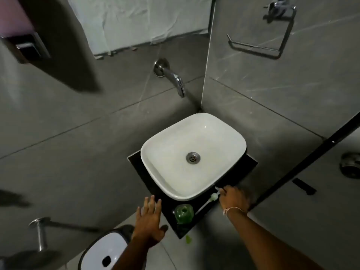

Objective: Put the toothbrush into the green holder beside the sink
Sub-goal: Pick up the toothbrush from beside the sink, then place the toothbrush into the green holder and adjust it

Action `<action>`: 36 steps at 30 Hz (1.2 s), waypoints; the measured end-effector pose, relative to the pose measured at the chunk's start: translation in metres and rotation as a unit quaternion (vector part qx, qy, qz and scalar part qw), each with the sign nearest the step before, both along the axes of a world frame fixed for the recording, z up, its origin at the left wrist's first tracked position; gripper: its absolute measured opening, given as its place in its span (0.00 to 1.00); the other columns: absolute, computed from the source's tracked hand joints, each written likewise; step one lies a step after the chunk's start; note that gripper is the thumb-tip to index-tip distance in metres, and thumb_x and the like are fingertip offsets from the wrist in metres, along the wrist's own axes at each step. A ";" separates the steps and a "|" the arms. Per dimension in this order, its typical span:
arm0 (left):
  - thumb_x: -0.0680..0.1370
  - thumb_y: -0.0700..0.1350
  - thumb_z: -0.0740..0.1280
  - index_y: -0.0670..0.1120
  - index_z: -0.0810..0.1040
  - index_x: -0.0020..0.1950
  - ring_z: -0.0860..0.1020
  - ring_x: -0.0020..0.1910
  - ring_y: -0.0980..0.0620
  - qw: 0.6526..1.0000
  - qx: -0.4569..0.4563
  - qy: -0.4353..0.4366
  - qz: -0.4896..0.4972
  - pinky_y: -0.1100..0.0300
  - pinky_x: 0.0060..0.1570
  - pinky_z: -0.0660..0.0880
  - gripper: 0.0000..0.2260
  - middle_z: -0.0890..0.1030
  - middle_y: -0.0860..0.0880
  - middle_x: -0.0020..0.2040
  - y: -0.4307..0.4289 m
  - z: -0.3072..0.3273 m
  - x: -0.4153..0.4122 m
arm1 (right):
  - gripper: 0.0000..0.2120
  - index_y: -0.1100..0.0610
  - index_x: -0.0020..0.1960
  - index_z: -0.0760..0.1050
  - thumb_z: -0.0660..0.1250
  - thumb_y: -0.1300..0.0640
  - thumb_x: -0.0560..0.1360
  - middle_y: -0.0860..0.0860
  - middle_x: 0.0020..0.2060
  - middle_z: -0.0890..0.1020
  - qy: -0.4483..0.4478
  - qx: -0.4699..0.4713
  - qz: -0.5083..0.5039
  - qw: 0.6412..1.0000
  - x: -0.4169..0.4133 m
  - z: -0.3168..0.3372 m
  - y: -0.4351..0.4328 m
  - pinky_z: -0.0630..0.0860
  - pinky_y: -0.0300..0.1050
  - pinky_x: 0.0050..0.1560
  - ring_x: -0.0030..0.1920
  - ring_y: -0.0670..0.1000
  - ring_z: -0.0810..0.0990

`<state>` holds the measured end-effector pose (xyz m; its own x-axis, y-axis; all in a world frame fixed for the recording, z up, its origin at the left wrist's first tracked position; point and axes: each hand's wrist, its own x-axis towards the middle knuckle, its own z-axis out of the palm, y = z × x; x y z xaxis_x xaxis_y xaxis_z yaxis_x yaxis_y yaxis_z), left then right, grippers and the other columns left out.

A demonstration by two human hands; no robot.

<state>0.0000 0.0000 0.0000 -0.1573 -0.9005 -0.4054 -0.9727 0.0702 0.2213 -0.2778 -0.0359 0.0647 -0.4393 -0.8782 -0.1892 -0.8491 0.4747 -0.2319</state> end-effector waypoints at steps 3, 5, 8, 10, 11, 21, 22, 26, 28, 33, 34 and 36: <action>0.73 0.63 0.62 0.51 0.42 0.77 0.37 0.77 0.42 0.999 0.034 0.028 0.026 0.40 0.74 0.44 0.42 0.38 0.45 0.79 0.003 -0.018 -0.014 | 0.19 0.56 0.56 0.80 0.60 0.43 0.76 0.59 0.57 0.81 -0.093 0.078 -0.098 0.988 0.004 -0.019 -0.009 0.73 0.54 0.59 0.60 0.61 0.77; 0.72 0.64 0.65 0.53 0.45 0.77 0.37 0.77 0.43 0.997 0.039 0.052 0.043 0.40 0.74 0.44 0.42 0.39 0.45 0.79 0.004 -0.026 -0.024 | 0.23 0.59 0.58 0.78 0.63 0.42 0.74 0.61 0.59 0.80 -0.135 0.112 -0.141 0.974 0.006 -0.031 -0.015 0.72 0.58 0.61 0.61 0.62 0.76; 0.68 0.64 0.69 0.58 0.54 0.75 0.38 0.77 0.43 0.994 0.035 0.086 0.063 0.42 0.74 0.44 0.40 0.41 0.46 0.79 0.000 -0.034 -0.031 | 0.31 0.61 0.62 0.74 0.65 0.36 0.71 0.62 0.62 0.77 -0.172 0.154 -0.166 0.959 0.006 -0.048 -0.024 0.69 0.62 0.64 0.65 0.64 0.73; 0.66 0.63 0.70 0.61 0.62 0.72 0.40 0.78 0.43 0.991 0.021 0.114 0.067 0.44 0.74 0.46 0.36 0.44 0.46 0.80 -0.003 -0.037 -0.036 | 0.34 0.60 0.61 0.74 0.65 0.34 0.70 0.62 0.63 0.77 -0.178 0.168 -0.170 0.954 0.003 -0.060 -0.029 0.70 0.60 0.64 0.65 0.63 0.73; 0.65 0.62 0.71 0.62 0.64 0.70 0.41 0.78 0.43 0.990 0.012 0.122 0.071 0.44 0.74 0.47 0.35 0.46 0.46 0.80 -0.004 -0.038 -0.038 | 0.34 0.61 0.61 0.75 0.65 0.33 0.69 0.61 0.62 0.77 -0.179 0.165 -0.172 0.954 0.002 -0.064 -0.030 0.71 0.58 0.64 0.64 0.63 0.74; 0.65 0.60 0.73 0.61 0.73 0.64 0.40 0.78 0.45 0.986 -0.001 0.144 0.087 0.41 0.75 0.46 0.28 0.47 0.46 0.80 -0.010 -0.043 -0.039 | 0.30 0.67 0.55 0.77 0.72 0.41 0.68 0.65 0.57 0.80 -0.286 0.092 -0.288 0.909 0.001 -0.074 -0.033 0.74 0.53 0.55 0.58 0.65 0.78; 0.65 0.60 0.73 0.61 0.73 0.64 0.39 0.77 0.45 0.986 0.000 0.143 0.084 0.41 0.75 0.46 0.28 0.46 0.46 0.80 -0.009 -0.043 -0.039 | 0.29 0.68 0.53 0.78 0.71 0.42 0.70 0.66 0.56 0.80 -0.305 0.070 -0.296 0.902 -0.001 -0.067 -0.029 0.74 0.53 0.54 0.57 0.65 0.78; 0.66 0.60 0.72 0.60 0.72 0.65 0.38 0.77 0.44 0.989 0.003 0.133 0.069 0.39 0.75 0.44 0.28 0.45 0.46 0.80 -0.010 -0.041 -0.039 | 0.18 0.55 0.41 0.83 0.67 0.41 0.72 0.58 0.44 0.84 -0.306 -0.121 -0.250 0.911 -0.001 -0.028 0.005 0.74 0.48 0.45 0.46 0.60 0.80; 0.67 0.60 0.72 0.60 0.72 0.66 0.38 0.77 0.44 0.989 0.004 0.129 0.068 0.39 0.75 0.44 0.28 0.46 0.46 0.80 -0.010 -0.040 -0.039 | 0.10 0.43 0.38 0.81 0.66 0.39 0.70 0.44 0.39 0.84 -0.311 -0.238 -0.200 0.898 0.011 0.000 0.029 0.75 0.38 0.40 0.42 0.44 0.81; 0.68 0.59 0.72 0.61 0.70 0.67 0.38 0.77 0.43 0.990 0.012 0.123 0.073 0.38 0.75 0.43 0.28 0.46 0.45 0.80 -0.010 -0.038 -0.041 | 0.06 0.46 0.44 0.80 0.73 0.46 0.69 0.44 0.47 0.81 -0.301 -0.315 -0.103 0.894 0.052 0.020 0.059 0.74 0.43 0.51 0.50 0.46 0.78; 0.68 0.59 0.72 0.61 0.70 0.67 0.38 0.77 0.43 0.990 0.012 0.120 0.072 0.38 0.75 0.43 0.28 0.46 0.46 0.80 -0.010 -0.038 -0.041 | 0.07 0.49 0.45 0.80 0.76 0.53 0.68 0.48 0.48 0.81 -0.314 -0.329 -0.109 0.884 0.060 0.017 0.059 0.74 0.48 0.55 0.52 0.51 0.78; 0.68 0.59 0.72 0.60 0.70 0.67 0.37 0.77 0.43 0.991 0.012 0.112 0.071 0.38 0.74 0.43 0.29 0.45 0.46 0.80 -0.010 -0.038 -0.041 | 0.11 0.57 0.47 0.82 0.77 0.61 0.65 0.52 0.49 0.81 -0.314 -0.349 -0.095 0.878 0.074 0.008 0.058 0.74 0.54 0.58 0.55 0.57 0.77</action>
